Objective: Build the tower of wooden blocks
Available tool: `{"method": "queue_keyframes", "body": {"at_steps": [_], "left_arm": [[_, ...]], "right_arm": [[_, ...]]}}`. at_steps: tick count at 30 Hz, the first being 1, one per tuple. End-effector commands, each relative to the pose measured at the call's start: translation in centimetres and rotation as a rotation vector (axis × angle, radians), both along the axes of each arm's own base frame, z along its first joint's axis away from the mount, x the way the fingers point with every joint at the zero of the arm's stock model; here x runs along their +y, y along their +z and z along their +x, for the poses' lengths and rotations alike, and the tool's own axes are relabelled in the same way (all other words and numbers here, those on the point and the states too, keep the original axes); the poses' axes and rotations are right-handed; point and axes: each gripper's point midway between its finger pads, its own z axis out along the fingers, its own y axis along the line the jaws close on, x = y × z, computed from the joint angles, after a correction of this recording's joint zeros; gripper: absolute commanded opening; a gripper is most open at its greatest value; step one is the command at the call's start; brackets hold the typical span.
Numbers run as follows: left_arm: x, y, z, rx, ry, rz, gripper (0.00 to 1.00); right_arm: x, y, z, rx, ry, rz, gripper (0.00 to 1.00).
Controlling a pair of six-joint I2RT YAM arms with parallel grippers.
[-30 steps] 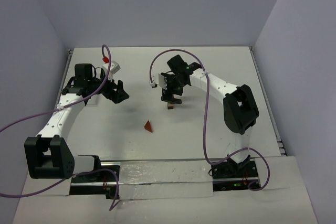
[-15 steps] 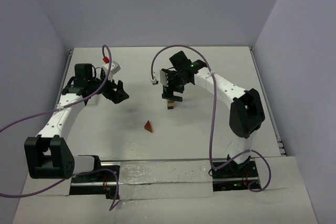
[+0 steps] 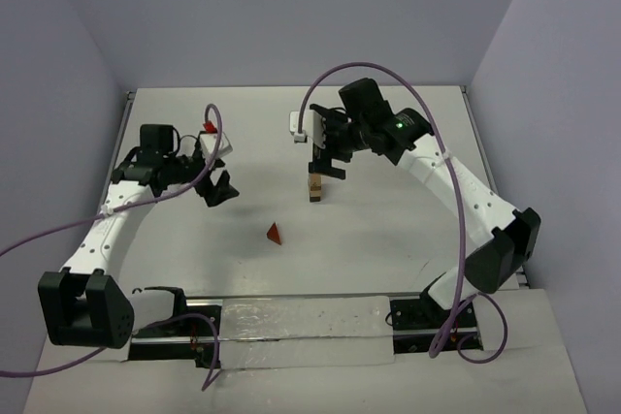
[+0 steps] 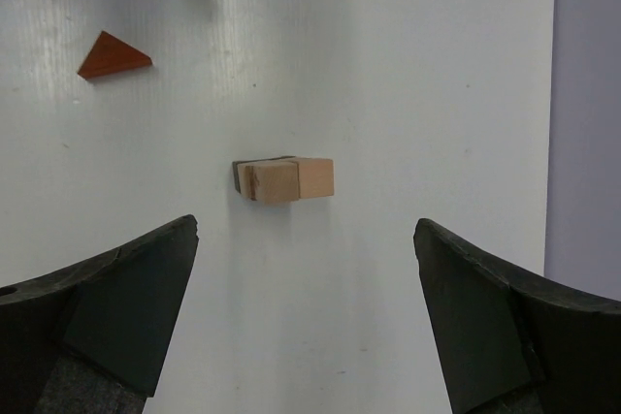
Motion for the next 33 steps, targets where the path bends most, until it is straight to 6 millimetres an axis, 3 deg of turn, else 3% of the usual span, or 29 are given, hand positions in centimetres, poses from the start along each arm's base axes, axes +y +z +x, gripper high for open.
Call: {"method": "queue_keyframes", "body": {"at_steps": [1, 6, 12, 17, 23, 33], "left_arm": [[-2.8, -2.8, -6.3, -0.098, -0.511, 0.191, 0.97], [-2.4, -6.0, -9.5, -0.148, -0.874, 0.409, 0.92], [-2.4, -8.8, -8.2, -0.349, -1.124, 0.583, 0.87], [-4.8, -10.0, -8.2, -0.444, -1.269, 0.628, 0.81], [-8.0, -10.4, -7.4, -0.51, -1.344, 0.63, 0.76], [-9.5, -12.9, -6.1, -0.587, -1.427, 0.656, 0.71]], "right_arm": [[-1.3, 0.1, -1.2, 0.099, -0.092, 0.079, 1.0], [-3.4, -0.9, -1.5, 0.184, -0.202, 0.162, 1.0], [-7.3, -2.9, -1.2, 0.252, -0.322, 0.192, 1.0], [-8.8, -3.9, -1.4, 0.261, -0.366, 0.207, 1.0], [-9.6, -4.9, -1.7, 0.273, -0.387, 0.228, 1.0], [-10.4, -6.1, -2.1, 0.281, -0.405, 0.22, 1.0]]}}
